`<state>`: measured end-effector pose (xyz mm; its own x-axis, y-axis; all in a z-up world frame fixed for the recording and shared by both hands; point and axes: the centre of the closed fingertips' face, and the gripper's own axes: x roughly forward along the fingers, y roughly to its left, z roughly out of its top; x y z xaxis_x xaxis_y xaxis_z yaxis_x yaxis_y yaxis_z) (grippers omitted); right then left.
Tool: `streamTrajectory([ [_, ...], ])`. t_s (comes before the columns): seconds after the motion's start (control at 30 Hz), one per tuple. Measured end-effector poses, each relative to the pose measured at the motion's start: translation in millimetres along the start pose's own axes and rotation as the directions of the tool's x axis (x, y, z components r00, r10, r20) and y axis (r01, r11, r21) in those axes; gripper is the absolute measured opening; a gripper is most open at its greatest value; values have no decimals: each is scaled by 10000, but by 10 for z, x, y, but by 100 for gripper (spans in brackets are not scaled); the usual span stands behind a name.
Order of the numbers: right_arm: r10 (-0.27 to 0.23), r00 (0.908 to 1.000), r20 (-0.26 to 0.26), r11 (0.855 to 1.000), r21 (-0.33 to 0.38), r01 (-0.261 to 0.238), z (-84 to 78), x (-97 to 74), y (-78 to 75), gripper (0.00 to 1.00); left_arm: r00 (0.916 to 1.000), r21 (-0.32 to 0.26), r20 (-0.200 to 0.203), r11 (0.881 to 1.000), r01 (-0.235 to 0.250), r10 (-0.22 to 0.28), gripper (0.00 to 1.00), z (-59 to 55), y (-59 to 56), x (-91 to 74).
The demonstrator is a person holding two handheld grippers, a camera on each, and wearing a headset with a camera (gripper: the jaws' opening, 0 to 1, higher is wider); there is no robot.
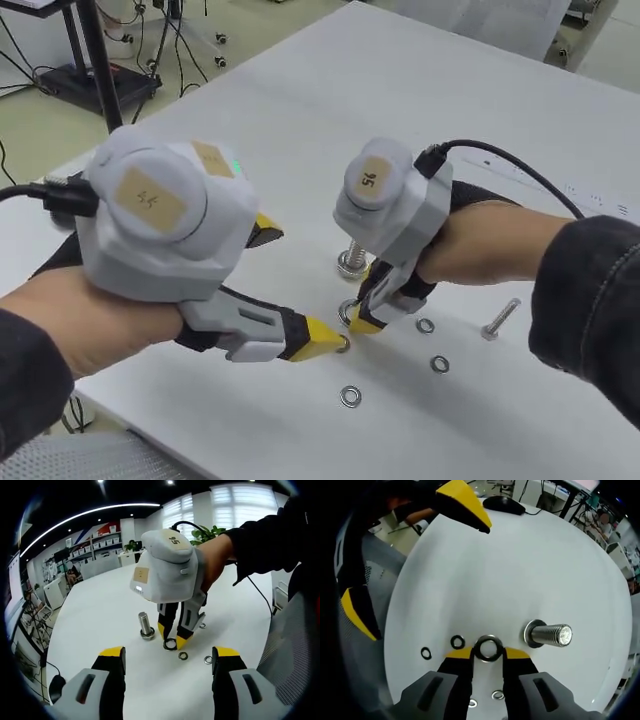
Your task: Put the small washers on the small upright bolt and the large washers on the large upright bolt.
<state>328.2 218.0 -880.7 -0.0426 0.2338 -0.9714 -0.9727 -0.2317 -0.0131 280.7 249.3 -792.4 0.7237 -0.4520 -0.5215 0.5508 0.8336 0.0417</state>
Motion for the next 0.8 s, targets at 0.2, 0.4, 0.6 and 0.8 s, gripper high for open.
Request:
streamTrajectory([
  [0.2,26,9998,183,9998,178,-29,-1,2,-22,22,9999,-122,100,9999,13,-12,70,20,10,13],
  [0.4,96,9997,212,9998,177,-100,8,-44,-13,22,9999,-166,112,9999,22,-21,69,23,16,26],
  [0.6,65,9994,351,9995,302,-75,-1,-183,-32,22,9999,-141,88,9999,52,-50,69,23,13,45],
  [0.8,-114,9987,502,9993,364,96,1,-369,-79,22,9999,-136,105,9999,63,-62,69,26,12,51],
])
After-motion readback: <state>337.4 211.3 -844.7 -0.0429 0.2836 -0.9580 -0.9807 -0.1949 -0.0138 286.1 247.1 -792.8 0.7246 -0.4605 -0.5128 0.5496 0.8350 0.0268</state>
